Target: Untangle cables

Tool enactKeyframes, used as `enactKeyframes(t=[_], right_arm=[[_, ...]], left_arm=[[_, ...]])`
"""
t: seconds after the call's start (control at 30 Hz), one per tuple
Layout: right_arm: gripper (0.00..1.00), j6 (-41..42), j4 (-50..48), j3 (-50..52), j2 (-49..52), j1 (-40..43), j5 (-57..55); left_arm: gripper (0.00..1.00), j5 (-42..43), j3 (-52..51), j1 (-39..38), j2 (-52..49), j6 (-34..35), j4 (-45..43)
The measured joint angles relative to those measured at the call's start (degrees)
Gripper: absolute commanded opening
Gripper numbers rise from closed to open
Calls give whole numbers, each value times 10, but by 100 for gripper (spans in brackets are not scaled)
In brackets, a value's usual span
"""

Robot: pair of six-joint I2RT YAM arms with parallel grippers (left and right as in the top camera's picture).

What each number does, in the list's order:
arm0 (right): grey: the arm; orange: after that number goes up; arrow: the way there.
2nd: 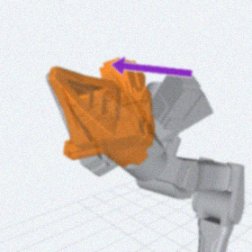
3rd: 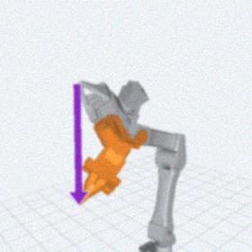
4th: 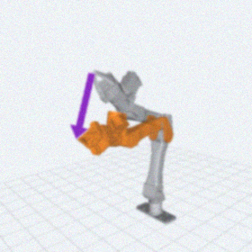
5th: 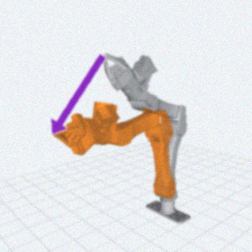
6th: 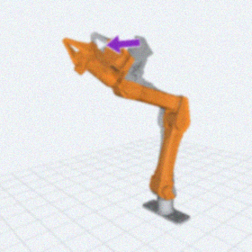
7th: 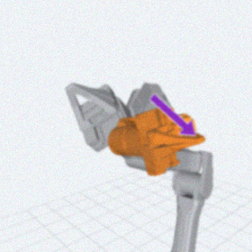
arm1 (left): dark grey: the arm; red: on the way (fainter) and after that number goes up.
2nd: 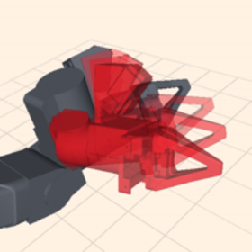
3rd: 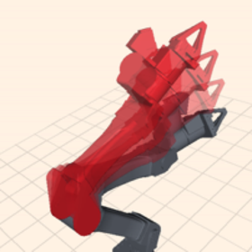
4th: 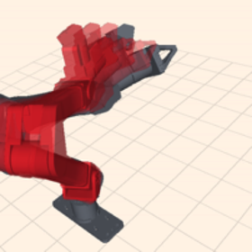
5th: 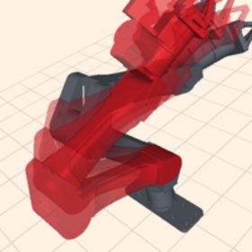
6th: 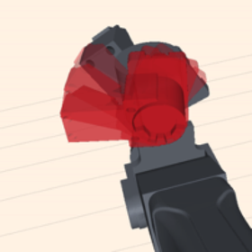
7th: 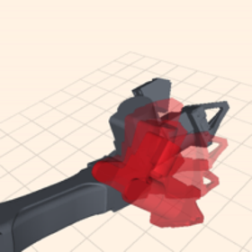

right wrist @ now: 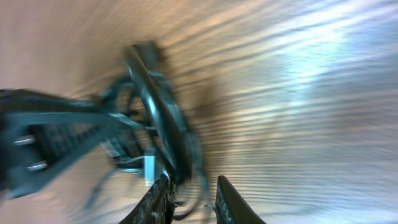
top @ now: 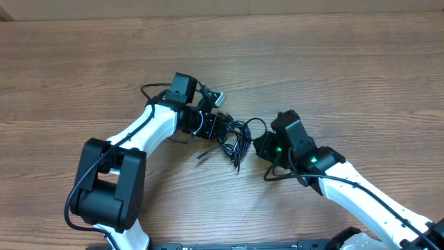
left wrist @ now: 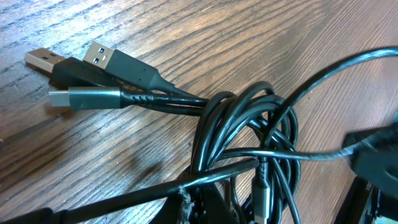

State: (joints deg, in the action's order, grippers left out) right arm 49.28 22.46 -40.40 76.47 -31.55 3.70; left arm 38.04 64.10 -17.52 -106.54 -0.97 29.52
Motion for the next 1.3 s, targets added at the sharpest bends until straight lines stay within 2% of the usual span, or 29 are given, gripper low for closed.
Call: enactKeyframes(t=[0.07,0.17,0.33,0.47,0.67,1.0,1.13,1.3], right_arm=[[39,1,14,0,0,0,-27],[45,0,6,0,0,0,-51],[51,-6,-43,0,0,0,-69],[57,-45,-100,0,0,0,-49],[59,-110,-116,0,0,0,-23],[59,-170,-66,0,0,0,-94],[65,-190,-60,-1,0,4,-153],[70,-209,-45,-44,2,26,-141]], left_arm=[[4,0,0,0,0,0,0],[4,0,0,0,0,0,0],[4,0,0,0,0,0,0],[4,0,0,-2,0,-3,-1],[4,-2,0,-16,0,-5,-9],[4,-7,0,-24,0,-7,-9],[4,-9,0,-24,0,-7,-9],[4,-11,0,-24,0,-7,-9]])
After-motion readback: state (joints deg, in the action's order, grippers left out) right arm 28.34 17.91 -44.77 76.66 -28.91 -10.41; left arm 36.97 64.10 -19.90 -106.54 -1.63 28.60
